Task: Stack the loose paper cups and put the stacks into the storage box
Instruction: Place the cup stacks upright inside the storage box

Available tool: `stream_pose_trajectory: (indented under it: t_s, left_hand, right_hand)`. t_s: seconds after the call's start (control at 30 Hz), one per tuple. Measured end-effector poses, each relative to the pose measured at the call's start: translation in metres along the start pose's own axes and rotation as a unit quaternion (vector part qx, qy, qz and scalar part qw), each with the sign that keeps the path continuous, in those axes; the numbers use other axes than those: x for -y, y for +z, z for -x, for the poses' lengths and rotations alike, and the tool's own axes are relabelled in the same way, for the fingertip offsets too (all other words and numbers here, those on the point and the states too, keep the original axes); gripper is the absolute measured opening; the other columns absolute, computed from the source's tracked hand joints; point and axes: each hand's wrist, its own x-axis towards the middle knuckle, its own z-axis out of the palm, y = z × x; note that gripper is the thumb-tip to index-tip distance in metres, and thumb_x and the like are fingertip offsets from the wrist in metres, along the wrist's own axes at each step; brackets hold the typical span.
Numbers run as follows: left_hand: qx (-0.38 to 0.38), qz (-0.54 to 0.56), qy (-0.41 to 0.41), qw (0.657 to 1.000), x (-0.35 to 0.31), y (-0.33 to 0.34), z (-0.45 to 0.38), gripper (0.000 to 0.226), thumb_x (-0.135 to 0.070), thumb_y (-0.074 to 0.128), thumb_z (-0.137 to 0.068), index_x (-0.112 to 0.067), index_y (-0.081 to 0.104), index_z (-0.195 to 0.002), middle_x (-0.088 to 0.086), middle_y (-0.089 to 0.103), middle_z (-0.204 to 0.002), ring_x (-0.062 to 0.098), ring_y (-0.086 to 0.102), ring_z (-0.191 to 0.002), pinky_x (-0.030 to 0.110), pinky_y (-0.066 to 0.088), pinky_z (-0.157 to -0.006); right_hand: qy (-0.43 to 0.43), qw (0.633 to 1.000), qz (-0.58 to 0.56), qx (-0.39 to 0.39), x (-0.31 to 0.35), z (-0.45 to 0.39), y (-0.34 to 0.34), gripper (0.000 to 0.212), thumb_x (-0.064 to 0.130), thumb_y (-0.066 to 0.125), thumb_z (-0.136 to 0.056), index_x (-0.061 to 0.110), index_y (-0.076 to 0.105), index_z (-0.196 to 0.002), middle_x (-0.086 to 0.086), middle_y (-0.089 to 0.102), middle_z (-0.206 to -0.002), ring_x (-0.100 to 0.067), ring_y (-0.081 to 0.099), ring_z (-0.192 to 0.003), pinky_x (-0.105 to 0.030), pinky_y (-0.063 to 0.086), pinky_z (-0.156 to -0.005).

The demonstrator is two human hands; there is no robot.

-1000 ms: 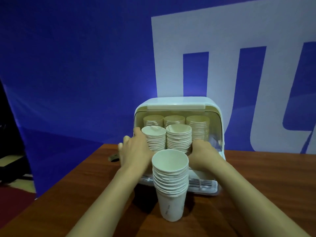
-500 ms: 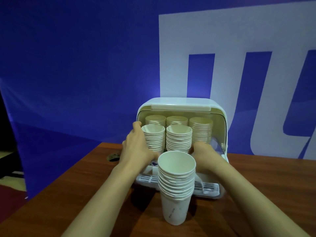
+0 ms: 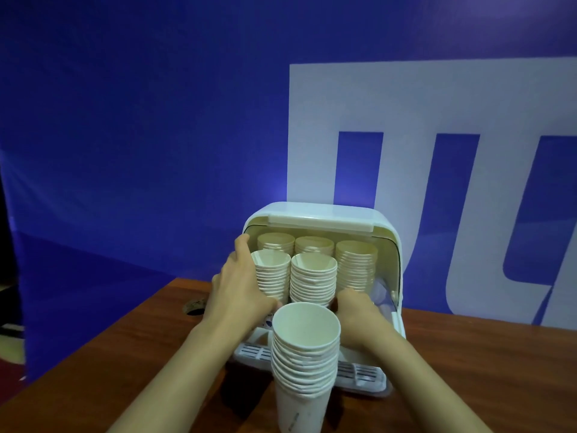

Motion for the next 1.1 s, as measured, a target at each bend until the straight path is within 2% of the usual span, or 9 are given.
stream_pose_trajectory:
  t_s: [0.17, 0.33, 0.53, 0.67, 0.73, 0.83, 0.9, 0.97, 1.1]
  left_hand:
    - [-0.01, -0.058, 0.01, 0.998, -0.002, -0.008, 0.001, 0.123, -0.056, 0.097, -0.058, -0.026, 0.023, -0.15, 0.004, 0.054, -0.14, 0.031, 0.059, -0.125, 0.043, 0.052, -0.096]
    - [0.012, -0.051, -0.011, 0.999, -0.005, -0.013, -0.001, 0.114, -0.052, 0.098, -0.059, -0.024, 0.029, -0.145, 0.002, 0.057, -0.137, 0.031, 0.059, -0.124, 0.035, 0.038, -0.085]
    - [0.048, -0.07, -0.037, 0.996, -0.011, -0.028, -0.003, 0.109, -0.039, 0.1, -0.061, -0.021, 0.032, -0.145, 0.005, 0.058, -0.139, 0.031, 0.057, -0.129, 0.039, 0.044, -0.095]
    - [0.066, -0.109, -0.038, 0.991, -0.017, -0.047, -0.002, 0.085, -0.029, 0.095, -0.067, -0.02, 0.042, -0.133, 0.003, 0.055, -0.129, 0.031, 0.057, -0.123, 0.041, 0.049, -0.086]
    - [0.067, -0.12, -0.03, 0.99, -0.021, -0.055, -0.001, 0.074, -0.028, 0.089, -0.073, -0.019, 0.044, -0.132, 0.002, 0.055, -0.128, 0.031, 0.056, -0.122, 0.039, 0.044, -0.081]
    - [0.074, -0.113, -0.023, 0.991, -0.029, -0.06, 0.002, 0.07, -0.033, 0.084, -0.079, -0.018, 0.046, -0.135, 0.002, 0.055, -0.133, 0.03, 0.055, -0.124, 0.037, 0.041, -0.082]
    - [0.08, -0.108, -0.015, 0.991, -0.035, -0.061, 0.006, 0.069, -0.039, 0.082, -0.08, -0.018, 0.049, -0.138, 0.002, 0.056, -0.136, 0.03, 0.055, -0.127, 0.038, 0.045, -0.086]
    - [0.087, -0.093, -0.006, 0.992, -0.039, -0.061, 0.01, 0.068, -0.045, 0.082, -0.08, -0.019, 0.053, -0.135, 0.002, 0.058, -0.136, 0.03, 0.057, -0.127, 0.041, 0.05, -0.093]
    - [0.089, -0.044, -0.005, 0.995, -0.041, -0.064, 0.012, 0.064, -0.052, 0.081, -0.082, -0.021, 0.057, -0.133, -0.001, 0.062, -0.139, 0.027, 0.058, -0.127, 0.044, 0.051, -0.102]
  right_hand:
    - [0.006, 1.0, 0.005, 0.008, -0.001, 0.001, -0.001, 0.03, 0.035, 0.068, -0.089, 0.008, 0.073, -0.102, -0.013, 0.072, -0.11, -0.025, 0.054, -0.082, -0.029, 0.041, -0.072]
    - [0.01, 1.0, 0.006, 0.008, -0.002, 0.002, -0.001, 0.031, 0.037, 0.068, -0.088, 0.009, 0.072, -0.1, -0.012, 0.072, -0.109, -0.025, 0.055, -0.085, -0.028, 0.04, -0.072]
    - [0.03, 0.998, 0.003, 0.054, 0.0, 0.003, -0.016, 0.036, 0.049, 0.072, -0.08, 0.014, 0.071, -0.087, -0.004, 0.068, -0.085, -0.022, 0.063, -0.082, -0.034, 0.051, -0.072]
    - [0.027, 0.994, 0.029, -0.097, 0.012, 0.031, -0.071, 0.048, 0.065, 0.059, -0.087, 0.019, 0.07, -0.094, 0.001, 0.073, -0.09, -0.021, 0.067, -0.085, -0.04, 0.058, -0.081]
    - [-0.008, 0.99, 0.026, -0.139, 0.027, 0.062, -0.1, 0.063, 0.084, 0.048, -0.076, 0.028, 0.066, -0.099, 0.009, 0.071, -0.095, -0.017, 0.066, -0.091, -0.04, 0.057, -0.083]
    - [-0.055, 0.997, 0.022, 0.039, 0.055, 0.111, -0.112, 0.072, 0.099, 0.051, -0.053, 0.046, 0.057, -0.102, 0.025, 0.065, -0.097, 0.002, 0.061, -0.09, -0.02, 0.049, -0.078]
    - [-0.076, 0.987, 0.062, 0.124, 0.063, 0.122, -0.097, 0.094, 0.091, 0.067, -0.05, 0.05, 0.044, -0.132, 0.023, 0.061, -0.125, -0.002, 0.058, -0.109, -0.021, 0.047, -0.092]
    - [-0.088, 0.981, 0.117, 0.127, 0.065, 0.117, -0.077, 0.114, 0.083, 0.077, -0.051, 0.036, 0.035, -0.145, 0.01, 0.053, -0.142, -0.016, 0.051, -0.126, -0.036, 0.045, -0.106]
    - [-0.103, 0.988, 0.099, 0.066, 0.058, 0.101, -0.064, 0.078, 0.068, 0.085, -0.058, 0.03, 0.054, -0.119, 0.011, 0.062, -0.112, -0.012, 0.059, -0.1, -0.037, 0.055, -0.088]
